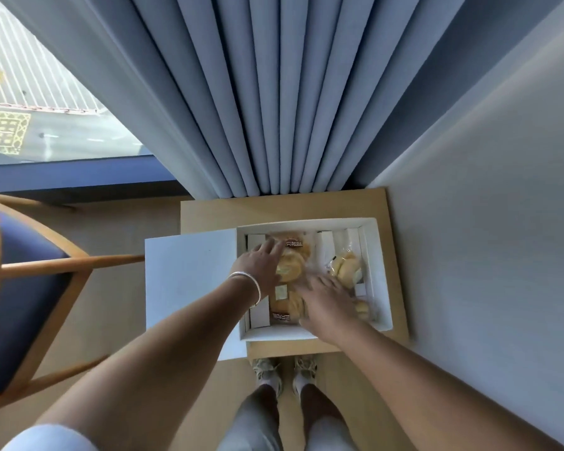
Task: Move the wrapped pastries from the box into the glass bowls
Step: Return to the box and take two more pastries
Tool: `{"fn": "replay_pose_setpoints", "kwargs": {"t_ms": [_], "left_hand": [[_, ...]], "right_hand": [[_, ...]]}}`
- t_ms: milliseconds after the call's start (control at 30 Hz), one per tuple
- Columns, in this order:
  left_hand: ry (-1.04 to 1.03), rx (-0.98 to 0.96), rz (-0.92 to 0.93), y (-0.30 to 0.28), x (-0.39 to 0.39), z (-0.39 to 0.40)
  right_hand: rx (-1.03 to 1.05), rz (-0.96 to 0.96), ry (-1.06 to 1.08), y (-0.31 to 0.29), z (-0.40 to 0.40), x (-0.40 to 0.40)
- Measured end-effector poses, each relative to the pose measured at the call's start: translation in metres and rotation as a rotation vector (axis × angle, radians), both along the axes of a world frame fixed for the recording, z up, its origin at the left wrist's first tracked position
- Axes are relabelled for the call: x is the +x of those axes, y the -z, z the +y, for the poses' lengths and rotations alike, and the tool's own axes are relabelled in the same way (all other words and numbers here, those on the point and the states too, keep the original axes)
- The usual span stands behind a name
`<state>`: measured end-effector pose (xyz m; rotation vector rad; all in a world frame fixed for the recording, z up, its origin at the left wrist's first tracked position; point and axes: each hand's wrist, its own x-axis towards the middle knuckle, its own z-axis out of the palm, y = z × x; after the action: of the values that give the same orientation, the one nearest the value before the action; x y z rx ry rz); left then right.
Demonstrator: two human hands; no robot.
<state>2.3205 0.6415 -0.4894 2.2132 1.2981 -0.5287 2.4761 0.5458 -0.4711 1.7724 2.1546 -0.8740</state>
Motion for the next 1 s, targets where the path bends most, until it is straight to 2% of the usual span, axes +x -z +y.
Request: {"fn": "replay_pose_setpoints", "kwargs": {"t_ms": [300,500,667,833,1000], "left_hand": [[-0.101,-0.085,0.026,0.049,0.013,0.012],[-0.023,-0.087,0.077,0.048,0.014,0.014],[-0.021,-0.011,0.100,0.021,0.010,0.014],[-0.156,0.031,-0.021,-0.021,0.000,0.023],[-0.165,0.160,-0.080,-0.078,-0.017,0.025]], "right_hand": [[0.020,-0.062,-0.253,0.052,0.013,-0.027],[0.019,-0.136,-0.321,0.057,0.014,-0.030],[0.040,-0.108,-0.274,0.039,0.011,-0.028],[0.090,-0.069,-0.201,0.000,0.011,-0.015],[0.132,-0.109,-0.131,-0.056,0.020,0.000]]}}
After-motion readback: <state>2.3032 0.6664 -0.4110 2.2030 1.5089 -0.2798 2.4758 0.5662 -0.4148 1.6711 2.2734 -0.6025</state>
